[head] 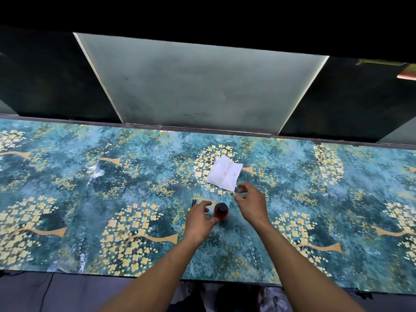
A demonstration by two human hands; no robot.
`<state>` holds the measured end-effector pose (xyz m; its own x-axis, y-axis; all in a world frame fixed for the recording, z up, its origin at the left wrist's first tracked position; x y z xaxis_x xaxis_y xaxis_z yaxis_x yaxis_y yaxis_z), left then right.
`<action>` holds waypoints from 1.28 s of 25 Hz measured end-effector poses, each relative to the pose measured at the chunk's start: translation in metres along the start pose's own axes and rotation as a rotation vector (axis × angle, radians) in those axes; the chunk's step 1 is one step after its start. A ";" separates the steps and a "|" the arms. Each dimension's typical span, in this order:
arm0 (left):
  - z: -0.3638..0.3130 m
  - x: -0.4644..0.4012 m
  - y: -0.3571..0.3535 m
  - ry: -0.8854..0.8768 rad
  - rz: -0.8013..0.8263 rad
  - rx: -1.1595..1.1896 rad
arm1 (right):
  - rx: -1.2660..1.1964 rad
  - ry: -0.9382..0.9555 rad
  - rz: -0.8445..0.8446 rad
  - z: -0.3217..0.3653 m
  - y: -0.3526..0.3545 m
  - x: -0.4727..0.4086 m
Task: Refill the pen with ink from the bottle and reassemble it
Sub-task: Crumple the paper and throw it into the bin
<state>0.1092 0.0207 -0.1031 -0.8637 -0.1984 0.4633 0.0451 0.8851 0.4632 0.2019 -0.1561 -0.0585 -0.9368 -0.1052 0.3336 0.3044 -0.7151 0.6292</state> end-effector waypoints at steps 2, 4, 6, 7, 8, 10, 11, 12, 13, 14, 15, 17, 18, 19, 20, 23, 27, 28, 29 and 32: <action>0.004 0.002 0.003 0.011 -0.005 0.022 | -0.015 -0.028 0.009 0.000 -0.001 -0.012; 0.004 0.004 0.009 0.016 -0.017 0.028 | -0.017 -0.061 0.074 0.001 -0.009 -0.025; 0.004 0.005 0.016 0.015 -0.026 0.024 | 0.003 -0.088 0.141 0.000 -0.019 -0.036; 0.004 0.005 0.020 0.017 -0.031 0.027 | 0.019 -0.098 0.162 -0.001 -0.025 -0.040; 0.005 0.005 0.024 0.022 -0.036 0.034 | 0.026 -0.112 0.169 -0.002 -0.029 -0.043; 0.009 0.005 0.032 0.035 -0.049 0.055 | 0.017 -0.126 0.148 -0.002 -0.034 -0.046; 0.011 0.005 0.035 0.038 -0.057 0.060 | -0.005 -0.129 0.120 -0.002 -0.035 -0.047; 0.012 0.005 0.038 0.039 -0.061 0.060 | -0.038 -0.138 0.081 -0.001 -0.034 -0.047; 0.013 0.005 0.040 0.036 -0.063 0.053 | -0.072 -0.149 0.042 0.000 -0.032 -0.046; 0.013 0.005 0.042 0.033 -0.065 0.044 | -0.094 -0.155 0.011 0.002 -0.030 -0.043; 0.013 0.005 0.043 0.031 -0.066 0.032 | -0.117 -0.158 -0.014 0.003 -0.027 -0.041; 0.012 0.006 0.041 0.027 -0.058 0.014 | -0.157 -0.156 -0.050 0.002 -0.021 -0.035; 0.011 0.007 0.037 0.024 -0.049 0.000 | -0.170 -0.151 -0.065 0.001 -0.016 -0.031; 0.009 0.008 0.033 0.018 -0.038 -0.015 | -0.185 -0.147 -0.076 0.000 -0.011 -0.027; 0.007 0.010 0.028 0.010 -0.027 -0.028 | -0.212 -0.145 -0.083 -0.003 -0.006 -0.023; 0.004 0.016 0.017 0.006 0.002 -0.028 | -0.324 -0.153 -0.114 -0.014 0.008 -0.006; 0.011 0.030 0.004 0.030 0.032 -0.050 | -0.414 -0.180 -0.183 -0.035 0.021 0.020; 0.013 0.034 0.000 0.031 0.042 -0.060 | -0.461 -0.186 -0.191 -0.041 0.021 0.027; 0.014 0.039 -0.004 0.028 0.053 -0.063 | -0.520 -0.201 -0.196 -0.048 0.021 0.036; 0.015 0.053 -0.020 0.042 0.109 -0.024 | -0.691 -0.259 -0.180 -0.071 0.019 0.062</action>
<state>0.0547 -0.0015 -0.0992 -0.8310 -0.1193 0.5433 0.1505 0.8921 0.4261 0.1371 -0.2247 -0.0758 -0.8654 0.1587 0.4752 -0.1064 -0.9851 0.1351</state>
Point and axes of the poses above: each hand's wrist, its own x-axis away from the middle knuckle, its own y-axis out of the back of the hand, z = x × y, the point moved 8 cm from there along -x, towards the middle knuckle, and after that the axes turned 5 degrees about z, right-handed, at the moved point
